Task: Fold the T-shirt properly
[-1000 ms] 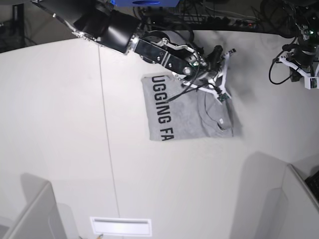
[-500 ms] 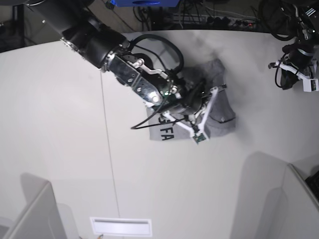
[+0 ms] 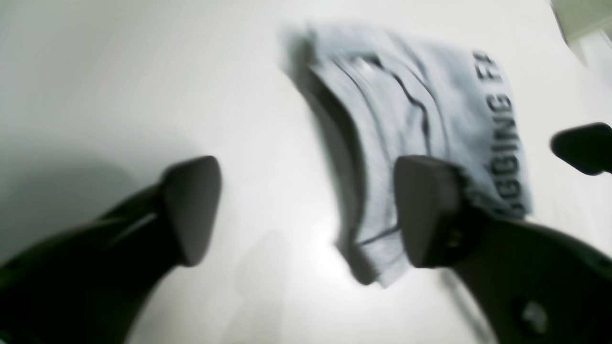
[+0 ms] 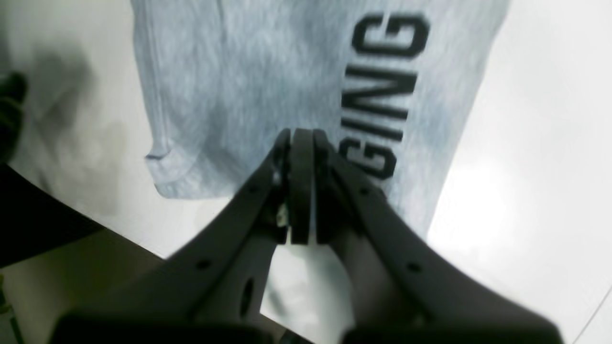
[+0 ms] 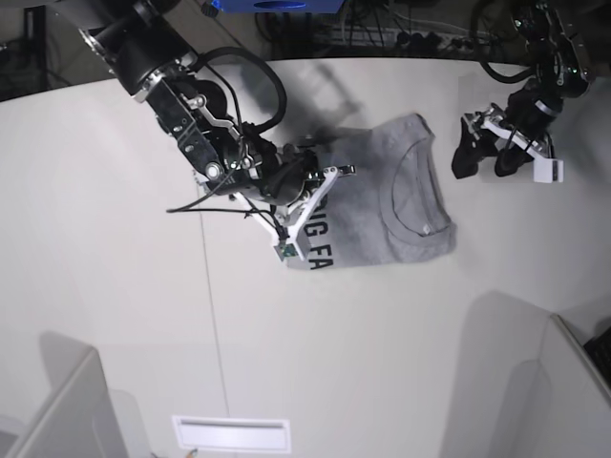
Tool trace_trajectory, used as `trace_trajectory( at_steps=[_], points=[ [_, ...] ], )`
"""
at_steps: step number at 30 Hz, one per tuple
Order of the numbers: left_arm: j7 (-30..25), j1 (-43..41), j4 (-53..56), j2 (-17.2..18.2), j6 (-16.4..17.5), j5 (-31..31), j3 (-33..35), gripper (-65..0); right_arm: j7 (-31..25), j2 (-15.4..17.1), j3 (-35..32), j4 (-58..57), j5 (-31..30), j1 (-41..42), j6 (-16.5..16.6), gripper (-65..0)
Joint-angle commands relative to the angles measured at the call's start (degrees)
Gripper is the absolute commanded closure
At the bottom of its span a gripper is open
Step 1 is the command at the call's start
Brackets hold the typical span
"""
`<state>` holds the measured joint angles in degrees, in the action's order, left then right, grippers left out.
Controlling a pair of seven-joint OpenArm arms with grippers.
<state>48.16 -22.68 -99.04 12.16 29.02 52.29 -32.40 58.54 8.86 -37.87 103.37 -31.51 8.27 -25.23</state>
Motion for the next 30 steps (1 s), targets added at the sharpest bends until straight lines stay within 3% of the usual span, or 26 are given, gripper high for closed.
trace_trajectory(
  at_steps=[1, 11, 14, 20, 22, 25, 30],
  points=[
    [-1.35, 1.01, 0.54, 0.8, 0.57, 1.11, 0.89, -58.7, -0.83, 0.15, 0.28, 1.73, -0.1, 0.56, 0.22, 0.0],
    [-1.35, 7.95, 11.88, -0.95, 0.3, 0.85, 8.36, -58.6, -0.83, 0.41, 11.1, 4.28, 0.08, -6.56, 0.22, 0.0],
    [-1.35, 9.27, 14.87, -1.04, 0.22, 0.76, 10.38, -58.6, -1.18, 2.43, 13.56, 5.86, -0.1, -8.93, 0.22, 0.0],
    [-1.35, 11.82, 19.62, -1.04, 0.04, 0.67, 11.35, -56.8, -6.9, 4.02, 19.63, 6.83, -0.36, -15.35, 0.22, 0.0],
    [-1.35, 12.52, 20.76, -0.95, -1.98, 0.67, 13.19, -48.7, -7.34, 4.02, 20.94, 6.83, -0.36, -16.93, 0.31, 0.0],
    [-1.35, 13.93, 21.37, -0.69, -4.8, 0.59, 16.36, -31.1, -8.21, 4.02, 21.91, 6.83, -0.36, -18.87, 0.31, 0.0],
    [-1.26, 14.9, 20.85, 2.12, -6.64, 0.59, 19.96, -3.6, -10.5, 4.02, 25.16, 8.94, -0.36, -22.73, 0.31, 0.0]
  ],
)
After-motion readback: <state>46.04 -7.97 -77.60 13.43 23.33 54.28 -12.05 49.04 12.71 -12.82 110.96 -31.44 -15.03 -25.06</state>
